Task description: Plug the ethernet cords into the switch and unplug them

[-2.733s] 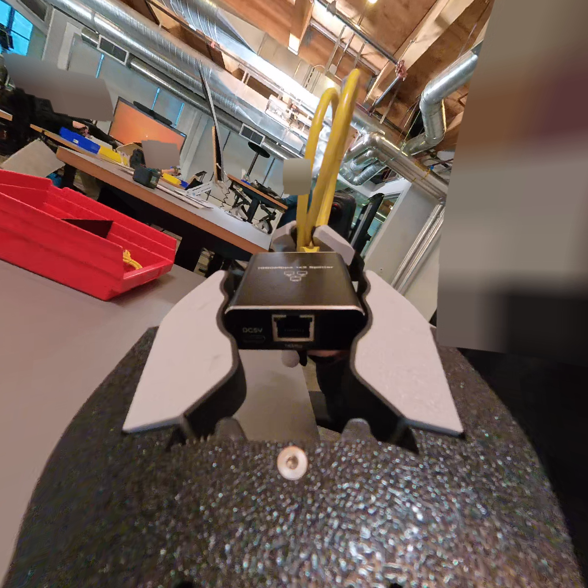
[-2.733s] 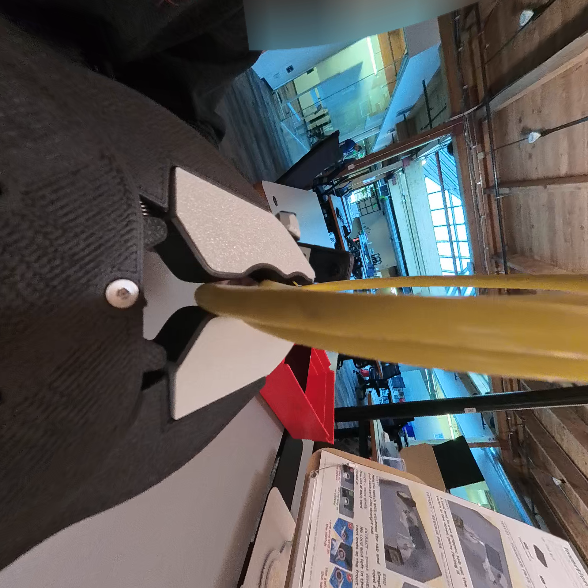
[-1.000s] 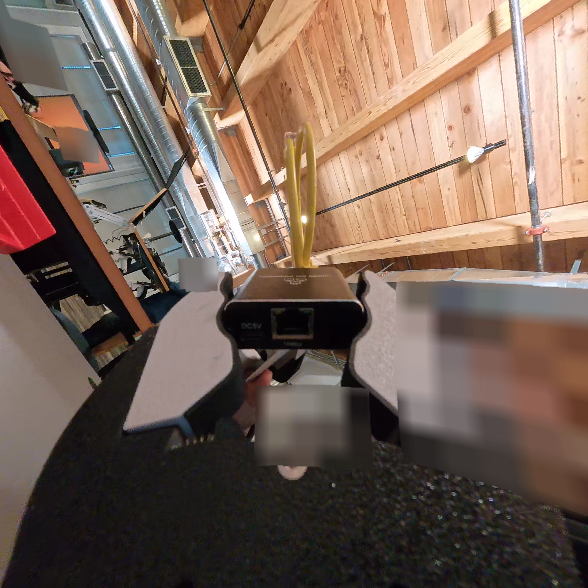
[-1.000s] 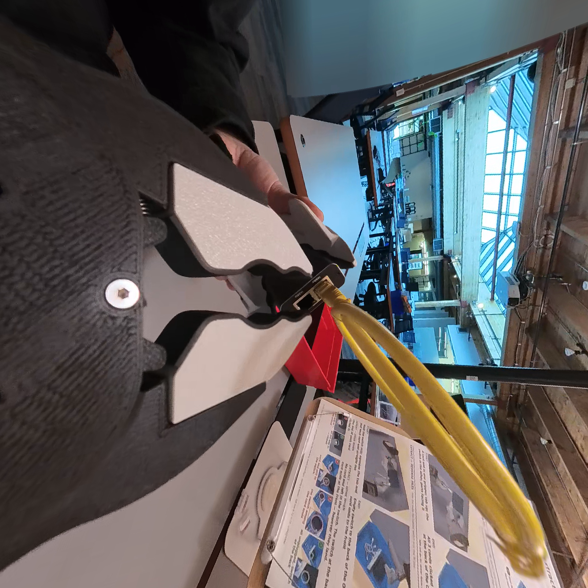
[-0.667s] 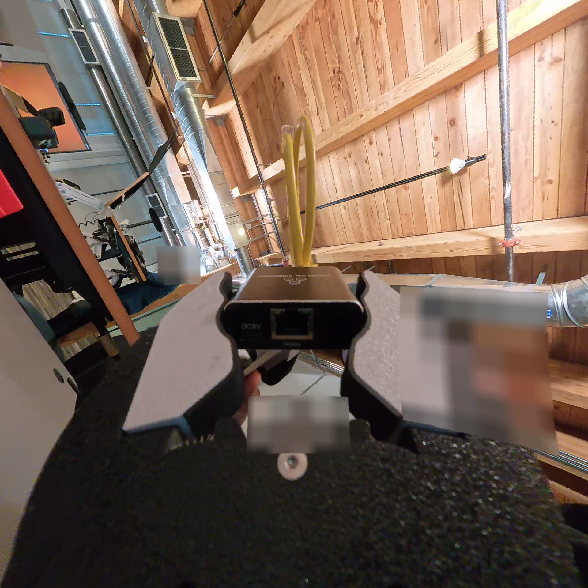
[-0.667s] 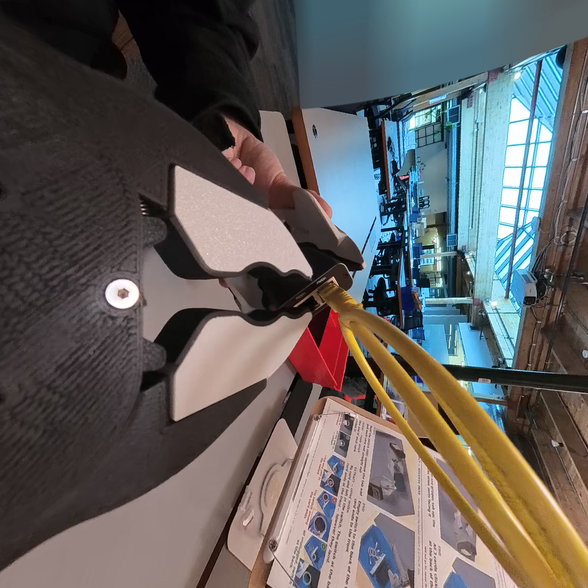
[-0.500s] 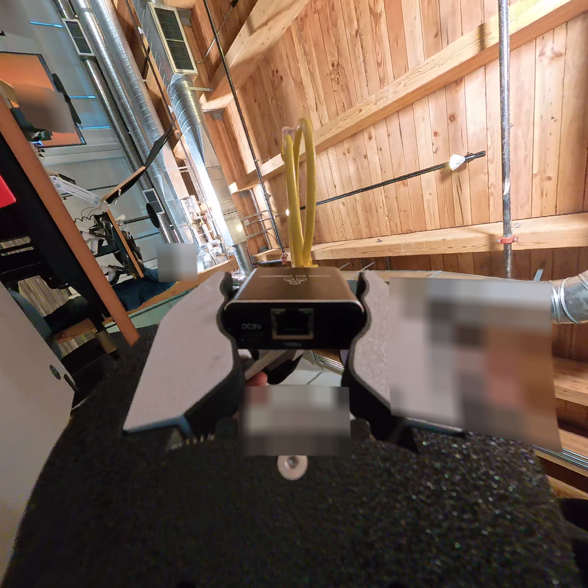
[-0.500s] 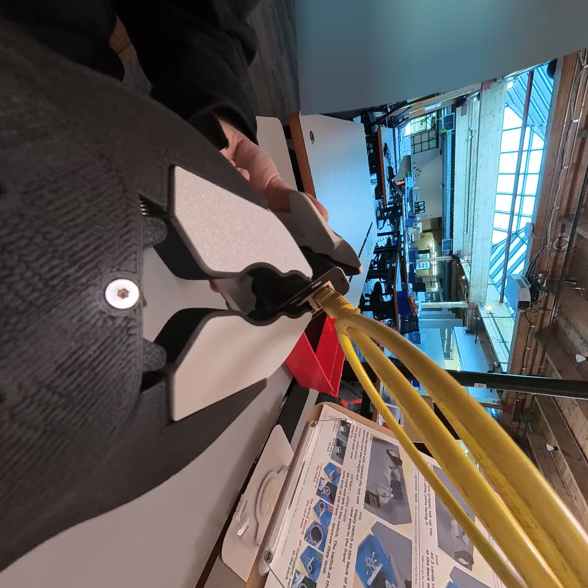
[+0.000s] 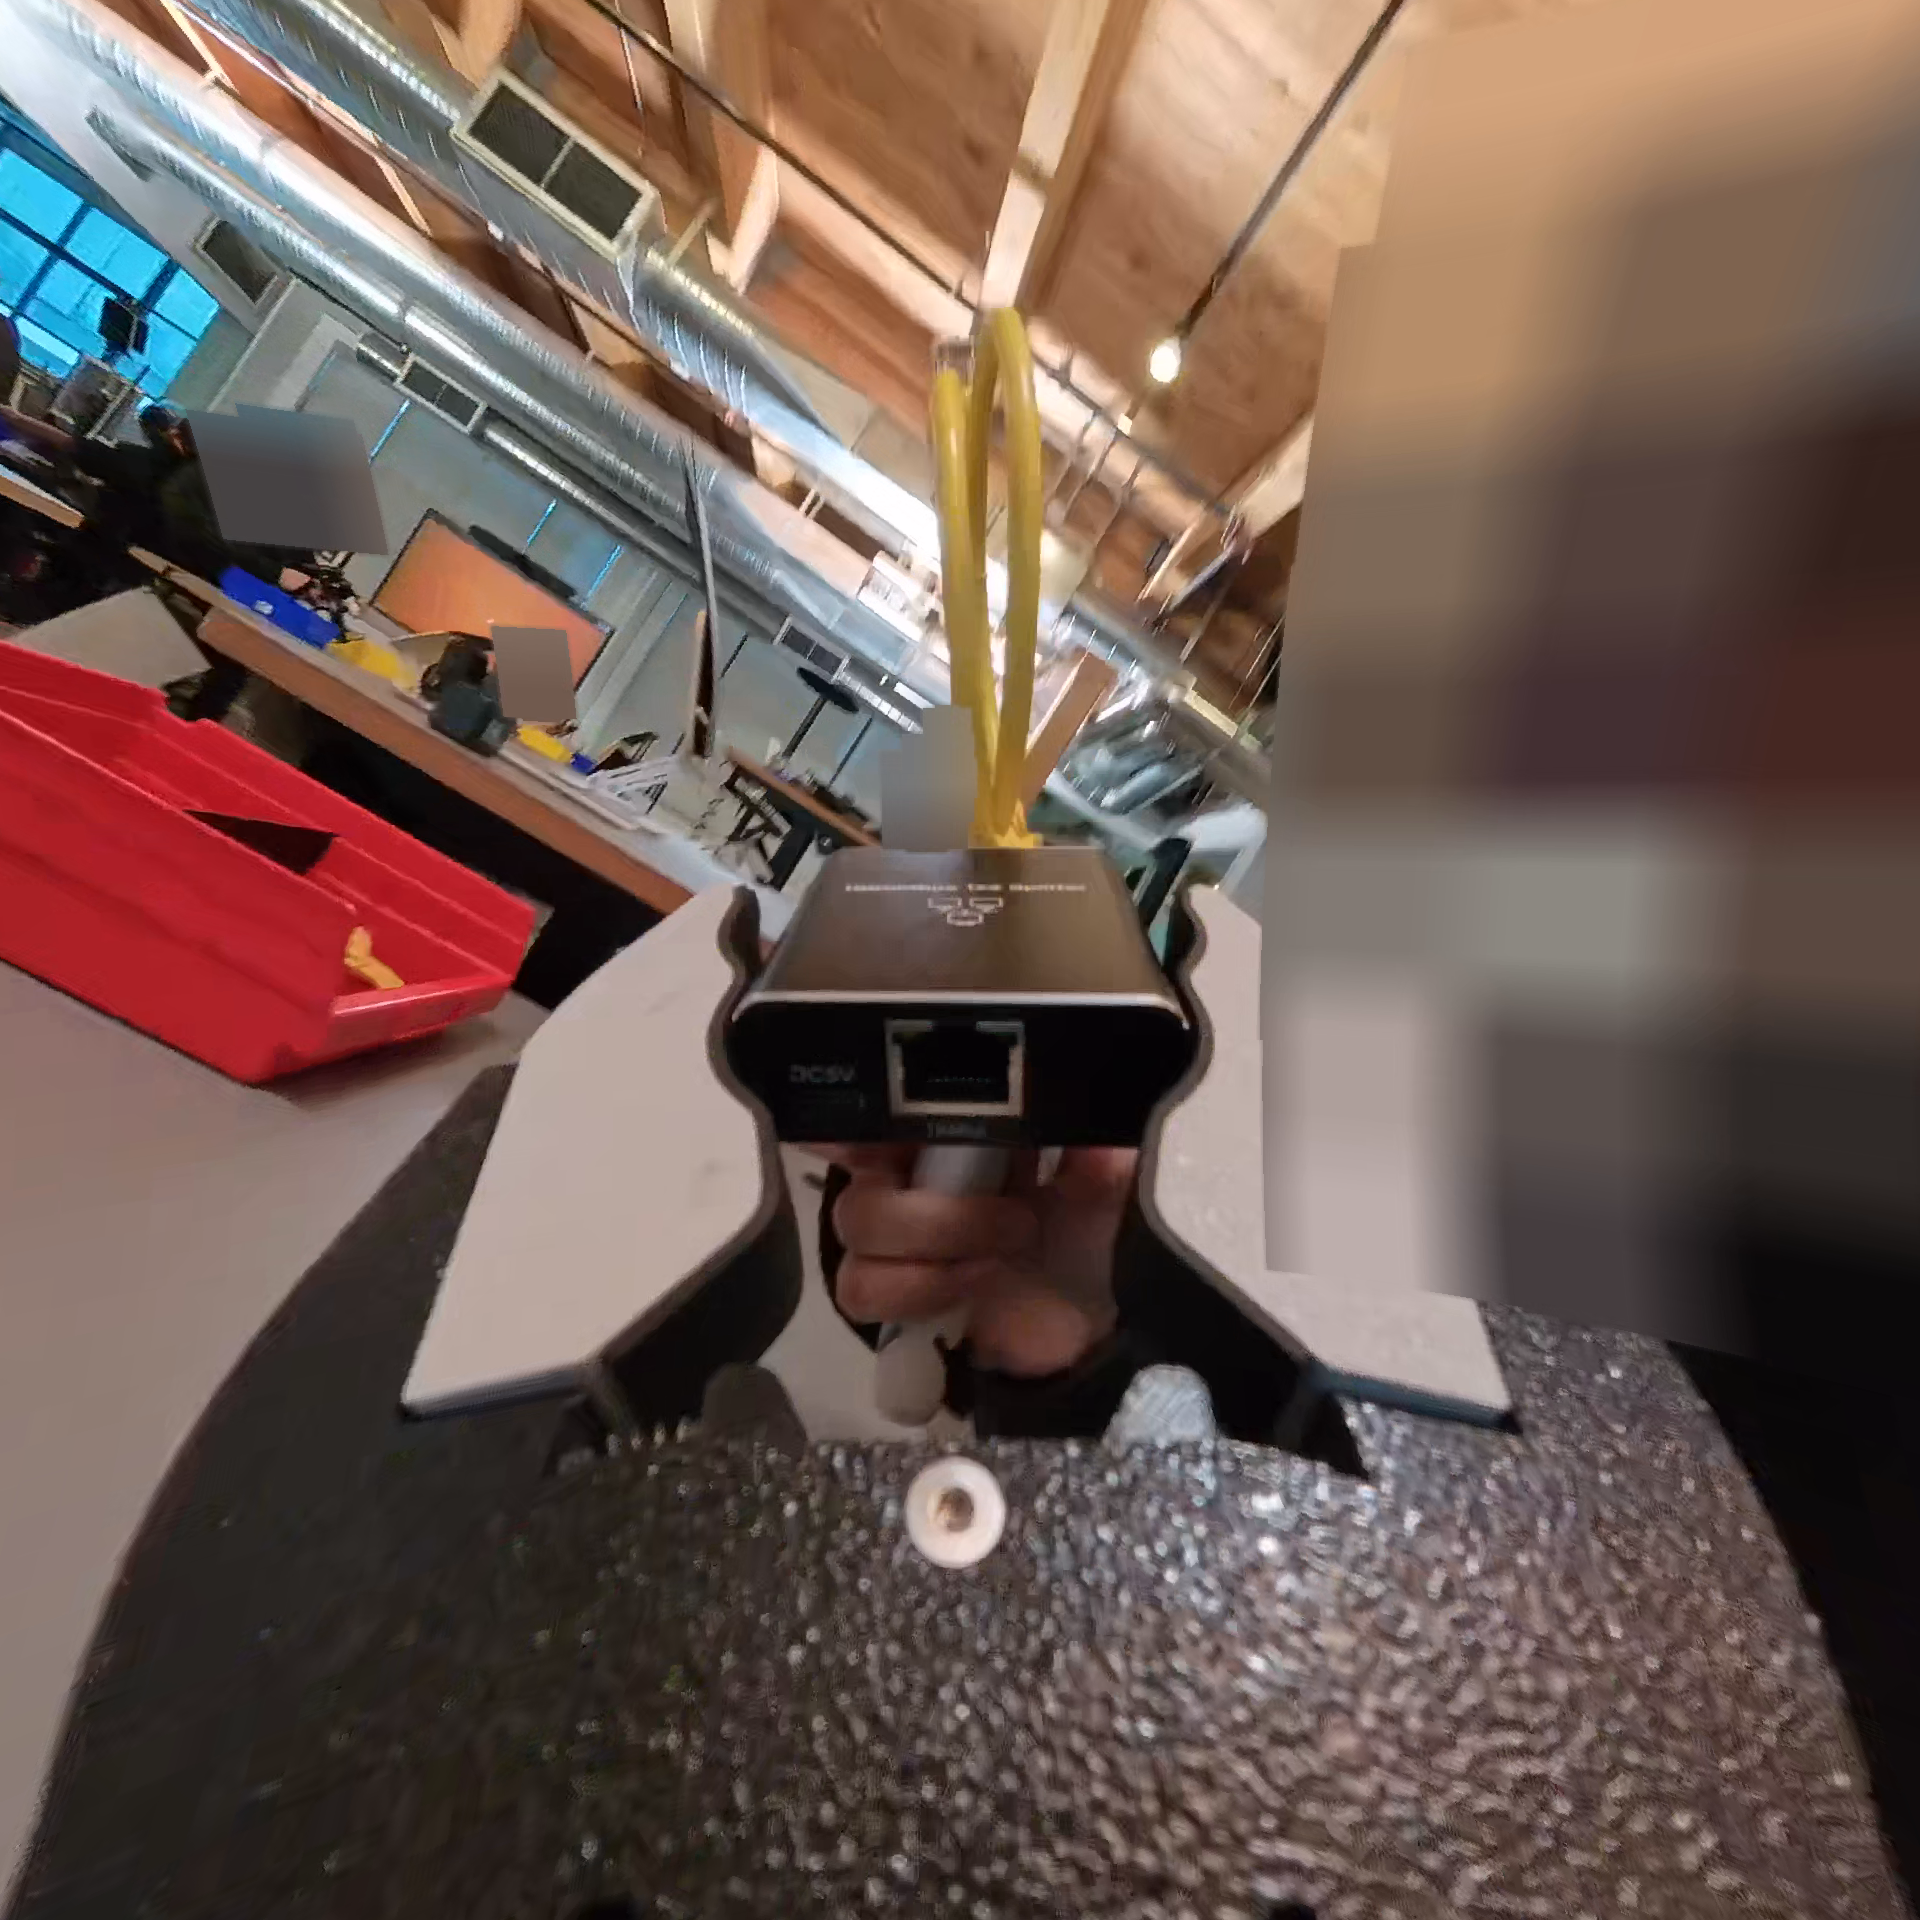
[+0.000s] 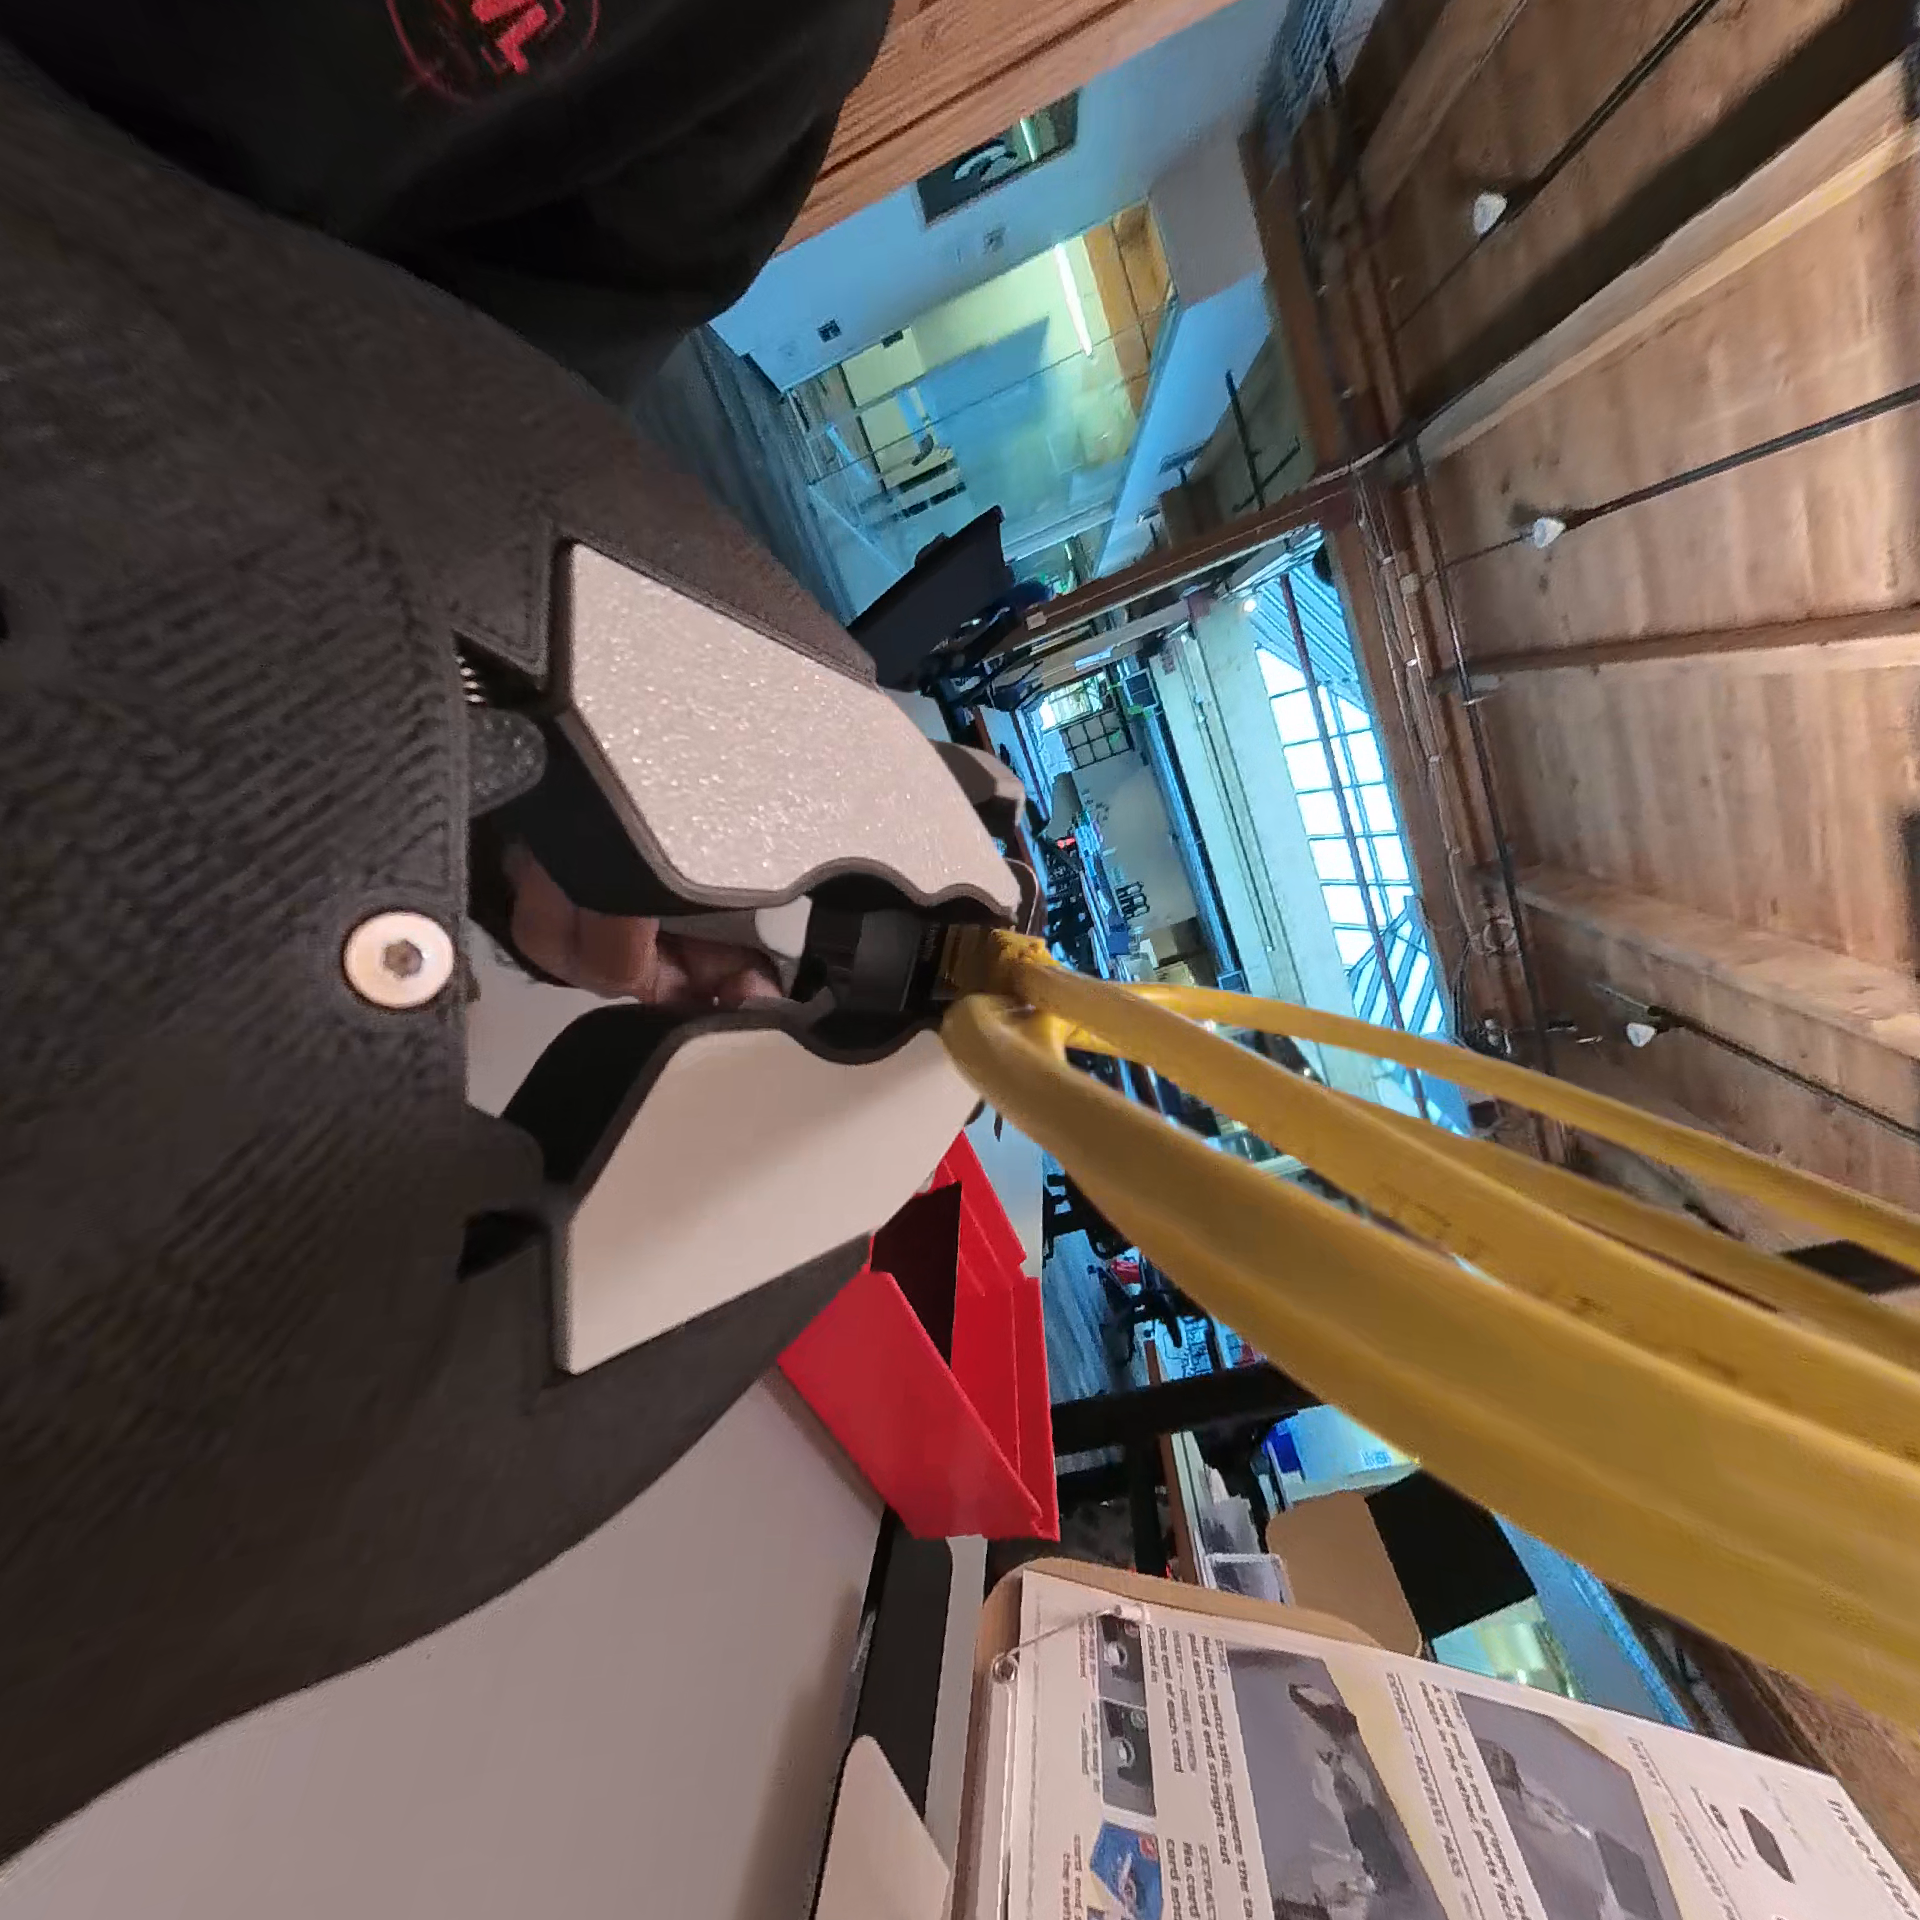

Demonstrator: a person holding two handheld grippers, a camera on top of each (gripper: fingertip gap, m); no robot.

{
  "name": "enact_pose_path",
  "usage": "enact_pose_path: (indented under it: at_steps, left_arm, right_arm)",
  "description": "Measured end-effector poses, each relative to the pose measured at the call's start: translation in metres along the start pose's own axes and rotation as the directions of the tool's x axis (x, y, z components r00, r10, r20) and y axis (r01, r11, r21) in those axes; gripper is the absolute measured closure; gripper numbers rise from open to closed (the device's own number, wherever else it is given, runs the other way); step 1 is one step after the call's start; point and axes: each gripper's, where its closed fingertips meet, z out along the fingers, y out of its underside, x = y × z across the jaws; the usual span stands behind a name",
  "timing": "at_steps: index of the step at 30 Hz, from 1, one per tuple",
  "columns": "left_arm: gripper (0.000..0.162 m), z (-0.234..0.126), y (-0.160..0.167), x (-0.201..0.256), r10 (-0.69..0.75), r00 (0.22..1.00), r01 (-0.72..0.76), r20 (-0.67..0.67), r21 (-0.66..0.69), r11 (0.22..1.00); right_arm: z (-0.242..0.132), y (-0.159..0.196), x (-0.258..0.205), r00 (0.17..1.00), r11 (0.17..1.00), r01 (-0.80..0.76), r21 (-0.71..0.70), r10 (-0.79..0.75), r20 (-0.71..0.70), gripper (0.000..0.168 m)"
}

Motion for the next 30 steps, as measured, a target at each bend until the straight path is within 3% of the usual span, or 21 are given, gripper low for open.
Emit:
enact_pose_path:
  at_steps: [1, 7, 13, 20, 30]
  left_arm:
    - [0.088, 0.000, 0.001, 0.000, 0.039, 0.999, -0.039, 0.005, -0.033, 0.999]
    - [0.088, -0.005, 0.005, -0.006, 0.215, 0.975, -0.203, 0.054, -0.176, 0.963]
    - [0.087, -0.006, 0.008, -0.008, 0.260, 0.964, -0.243, 0.059, -0.203, 0.948]
    - [0.084, -0.007, 0.007, -0.012, 0.422, 0.899, -0.388, 0.116, -0.238, 0.890]
    - [0.085, -0.011, 0.010, 0.001, 0.382, 0.924, -0.370, 0.002, -0.234, 0.899]
  right_arm:
    - [0.000, 0.000, 0.000, 1.000, 1.000, -0.001, 0.000, 0.001, 0.012, 0.154]
    - [0.000, 0.007, 0.001, 0.999, 0.999, -0.024, -0.025, 0.025, 0.044, 0.154]
    - [-0.001, 0.008, 0.000, 0.998, 0.999, 0.013, -0.049, -0.010, 0.055, 0.154]
    - [-0.002, 0.007, -0.005, 0.995, 0.995, 0.073, -0.073, -0.067, 0.077, 0.155]
    - [0.001, 0.004, -0.019, 0.987, 0.986, 0.151, -0.077, -0.145, 0.073, 0.154]
